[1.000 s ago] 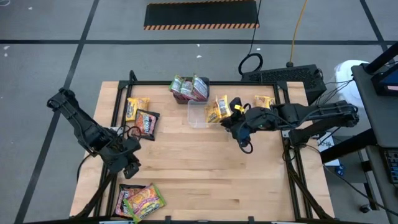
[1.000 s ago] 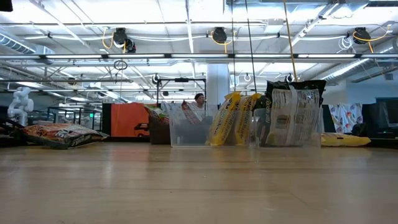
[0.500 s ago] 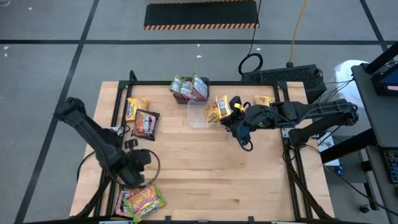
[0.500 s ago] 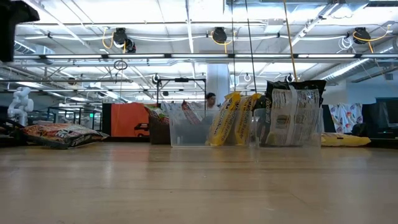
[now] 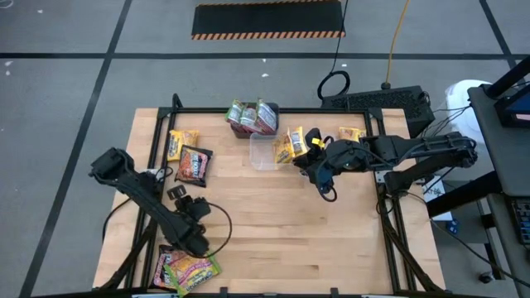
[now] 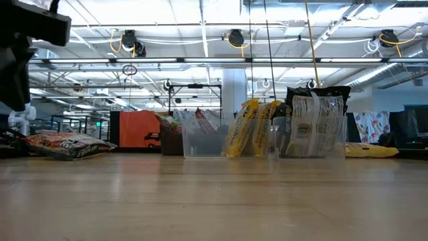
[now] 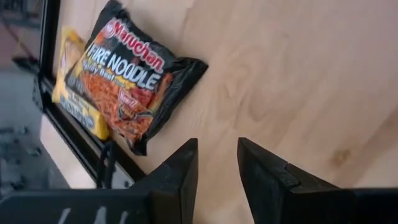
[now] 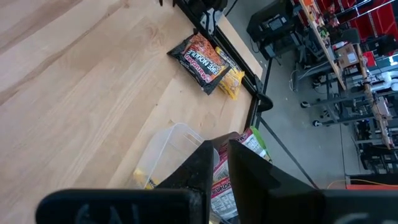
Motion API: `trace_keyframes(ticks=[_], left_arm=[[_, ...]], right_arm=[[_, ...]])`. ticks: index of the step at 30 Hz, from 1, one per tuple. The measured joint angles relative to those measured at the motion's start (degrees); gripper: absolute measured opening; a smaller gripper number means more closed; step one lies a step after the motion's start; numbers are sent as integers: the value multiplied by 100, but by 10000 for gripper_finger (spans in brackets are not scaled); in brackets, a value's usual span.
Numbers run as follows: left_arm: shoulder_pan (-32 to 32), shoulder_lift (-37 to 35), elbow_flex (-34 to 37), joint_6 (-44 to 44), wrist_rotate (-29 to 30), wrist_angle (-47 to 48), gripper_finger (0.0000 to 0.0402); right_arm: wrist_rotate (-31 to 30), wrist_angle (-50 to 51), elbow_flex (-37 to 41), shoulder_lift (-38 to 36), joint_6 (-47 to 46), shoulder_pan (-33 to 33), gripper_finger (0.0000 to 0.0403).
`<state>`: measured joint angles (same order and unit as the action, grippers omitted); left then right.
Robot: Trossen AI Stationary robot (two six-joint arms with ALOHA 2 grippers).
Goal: Sort Maruchan noodles
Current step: Put the black noodle pack into the right transparent bin
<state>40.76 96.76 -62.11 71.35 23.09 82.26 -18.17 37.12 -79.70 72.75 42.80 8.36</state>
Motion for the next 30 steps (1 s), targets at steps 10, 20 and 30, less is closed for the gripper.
trace_keyframes(ticks=[10, 20, 30], left_arm=[[-874, 12, 0, 2150, -161, -716, 117], [-1705, 12, 0, 3424, -221, -791, 117], [-2518, 8, 326, 3532, 31, -910, 117]], right_arm=[[2, 0, 0, 0, 10, 0, 43], [2, -146, 0, 2, 316, 0, 43], [2, -300, 0, 2, 355, 0, 43]])
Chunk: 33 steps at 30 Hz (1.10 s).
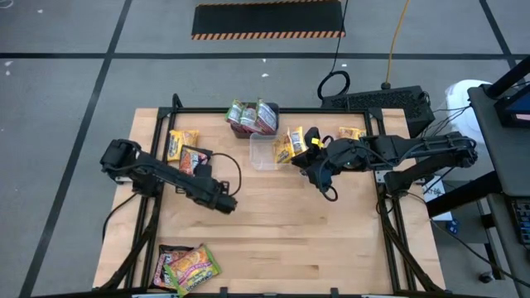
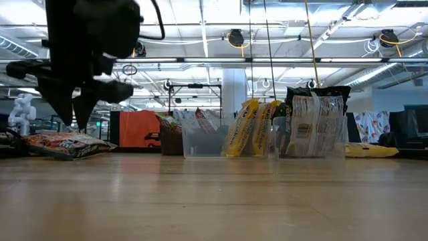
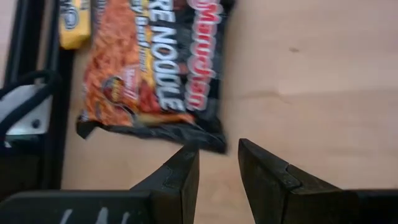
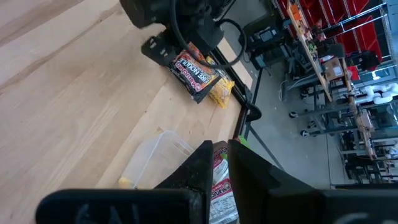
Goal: Sort Maruchan noodles
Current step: Put the black noodle pack into the right transparent bin
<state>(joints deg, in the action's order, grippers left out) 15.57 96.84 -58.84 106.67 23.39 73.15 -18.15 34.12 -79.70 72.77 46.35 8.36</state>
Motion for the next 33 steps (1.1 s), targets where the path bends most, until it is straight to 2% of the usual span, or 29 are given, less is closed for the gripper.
trace_keyframes(ticks=[5, 12, 33], left_arm=[[-291, 0, 361, -26, -59, -342, 117], [-598, 2, 758, -813, -8, -1338, 117], [-812, 2, 886, -1261, 278, -1131, 117]], right_arm=[[0, 0, 0, 0, 0, 0, 43], [0, -1, 0, 0, 151, 0, 43], [0, -5, 0, 0, 235, -13, 43]])
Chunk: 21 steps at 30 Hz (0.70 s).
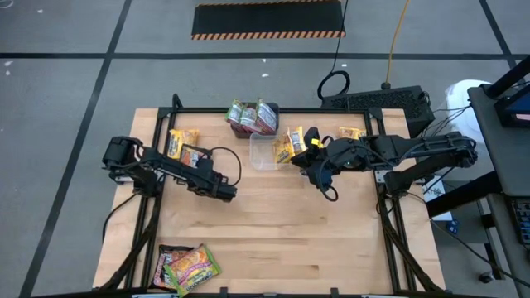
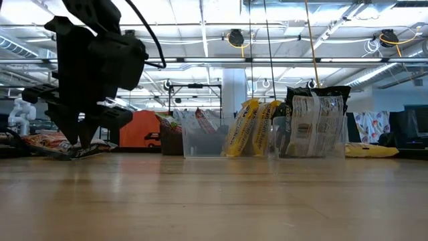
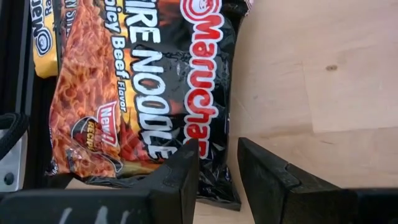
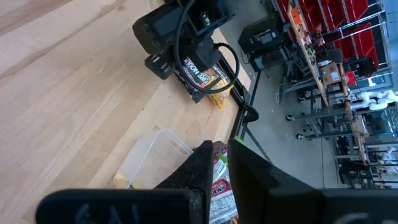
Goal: Sort Maruchan noodles
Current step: Put the black noodle pack into the right transparent bin
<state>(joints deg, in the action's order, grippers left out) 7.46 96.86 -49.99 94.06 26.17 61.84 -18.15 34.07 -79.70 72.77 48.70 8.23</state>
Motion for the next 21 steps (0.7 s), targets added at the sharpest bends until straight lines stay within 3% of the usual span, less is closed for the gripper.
trace_keyframes(ticks=[21], left_arm=[[-111, -12, 406, 7, -61, -417, 117]], right_arm=[[0, -1, 0, 0, 45, 0, 43]])
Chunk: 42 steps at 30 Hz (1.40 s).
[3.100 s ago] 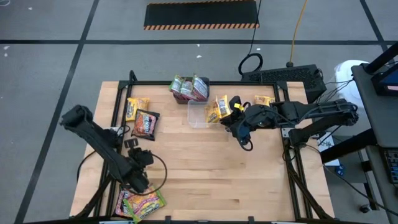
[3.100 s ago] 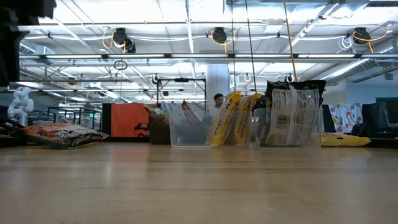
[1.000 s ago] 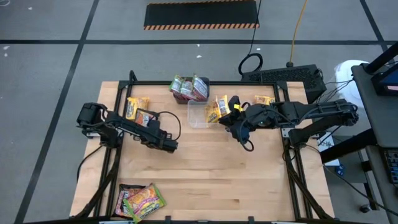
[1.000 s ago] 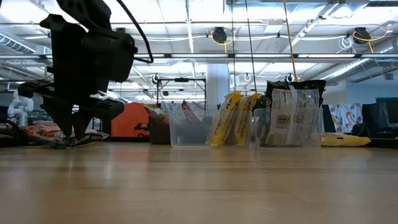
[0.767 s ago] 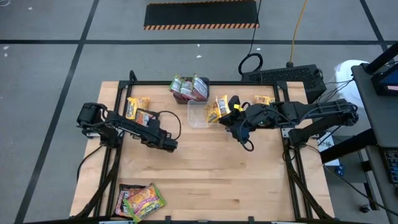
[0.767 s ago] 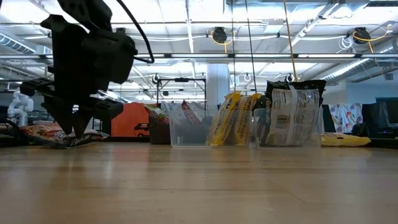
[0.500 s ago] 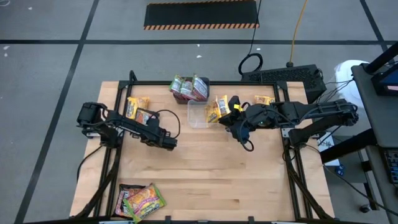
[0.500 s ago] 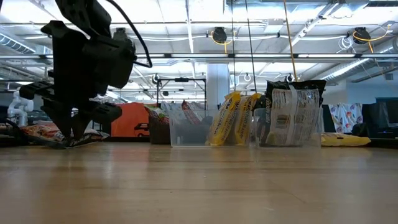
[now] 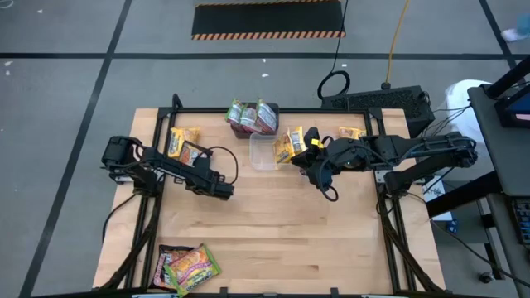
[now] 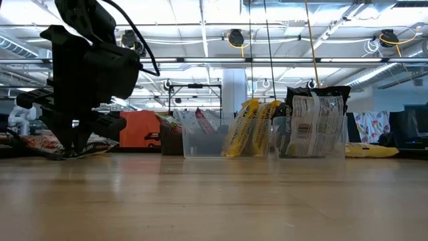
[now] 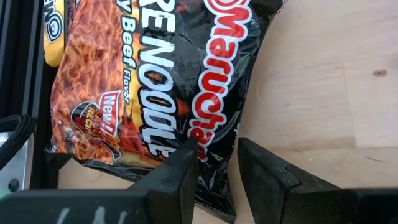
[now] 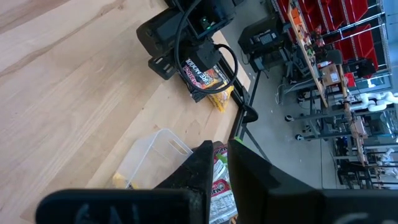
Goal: Sort Maruchan noodles
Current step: Put the black noodle pack into the right transparent bin
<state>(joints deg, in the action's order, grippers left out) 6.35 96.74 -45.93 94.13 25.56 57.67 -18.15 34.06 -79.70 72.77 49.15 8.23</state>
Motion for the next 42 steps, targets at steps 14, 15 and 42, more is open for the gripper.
trace_keyframes(ticks=[14, 15, 42], left_arm=[[-7, 28, 20, -91, -179, -217, 10], [-5, 21, 20, -133, -201, -224, 7], [22, 19, -756, -1046, -160, 485, 1]], right_arm=[[0, 0, 0, 0, 0, 0, 43], [2, 0, 0, 0, 0, 0, 43], [0, 2, 0, 0, -46, 0, 43]])
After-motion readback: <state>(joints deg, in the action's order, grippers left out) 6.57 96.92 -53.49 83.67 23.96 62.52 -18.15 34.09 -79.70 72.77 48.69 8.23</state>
